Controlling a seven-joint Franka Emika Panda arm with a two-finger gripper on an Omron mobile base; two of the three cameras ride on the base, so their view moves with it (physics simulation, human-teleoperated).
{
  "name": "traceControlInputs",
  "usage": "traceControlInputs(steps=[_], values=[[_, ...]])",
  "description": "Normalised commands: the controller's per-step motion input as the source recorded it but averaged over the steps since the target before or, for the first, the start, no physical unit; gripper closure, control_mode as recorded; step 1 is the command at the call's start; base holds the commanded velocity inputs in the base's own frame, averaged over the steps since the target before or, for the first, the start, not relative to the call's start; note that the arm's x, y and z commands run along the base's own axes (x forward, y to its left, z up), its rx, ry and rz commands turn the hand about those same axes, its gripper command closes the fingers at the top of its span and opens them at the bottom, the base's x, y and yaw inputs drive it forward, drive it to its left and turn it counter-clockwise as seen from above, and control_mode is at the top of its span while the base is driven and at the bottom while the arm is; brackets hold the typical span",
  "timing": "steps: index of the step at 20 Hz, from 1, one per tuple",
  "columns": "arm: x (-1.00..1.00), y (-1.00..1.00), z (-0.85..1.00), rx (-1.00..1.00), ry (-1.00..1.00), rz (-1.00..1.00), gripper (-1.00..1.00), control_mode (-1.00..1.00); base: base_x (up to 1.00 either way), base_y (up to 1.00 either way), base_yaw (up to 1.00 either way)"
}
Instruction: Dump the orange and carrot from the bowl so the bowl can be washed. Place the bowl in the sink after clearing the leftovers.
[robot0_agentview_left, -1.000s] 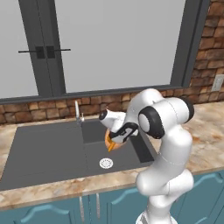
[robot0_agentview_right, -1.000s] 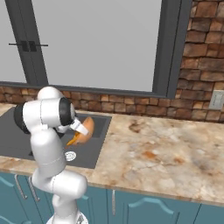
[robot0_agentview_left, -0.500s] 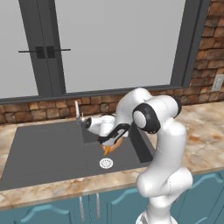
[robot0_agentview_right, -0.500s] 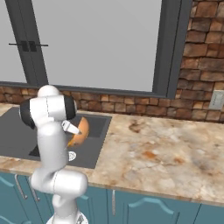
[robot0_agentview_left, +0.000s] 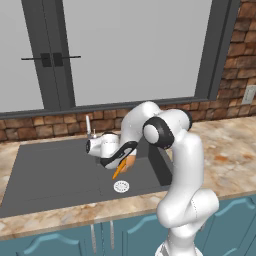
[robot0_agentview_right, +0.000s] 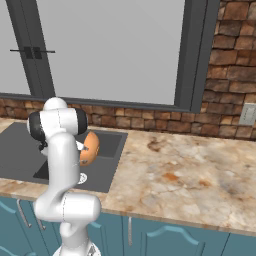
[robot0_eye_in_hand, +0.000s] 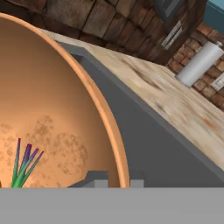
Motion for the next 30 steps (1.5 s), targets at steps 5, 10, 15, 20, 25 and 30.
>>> traceControlInputs(steps=[5,10,15,20,25,30], values=[[0.00,0.54,-0.01,-0.21,0.00,0.04,1.00,-1.00,0.00,0.00,0.00],[-0.06,-0.28,0.00,-0.01,0.00,0.00,1.00,-1.00,0.00,0.00,0.00],[-0.09,-0.66,0.03,0.19,0.00,-0.01,1.00,-1.00,0.00,0.00,0.00],[0.00,-0.10,0.03,0.20,0.00,0.00,1.00,-1.00,0.00,0.00,0.00],[0.10,0.68,0.00,0.16,0.00,0.05,1.00,-1.00,0.00,0.00,0.00],[0.05,0.58,0.00,0.03,0.00,0.04,1.00,-1.00,0.00,0.00,0.00]])
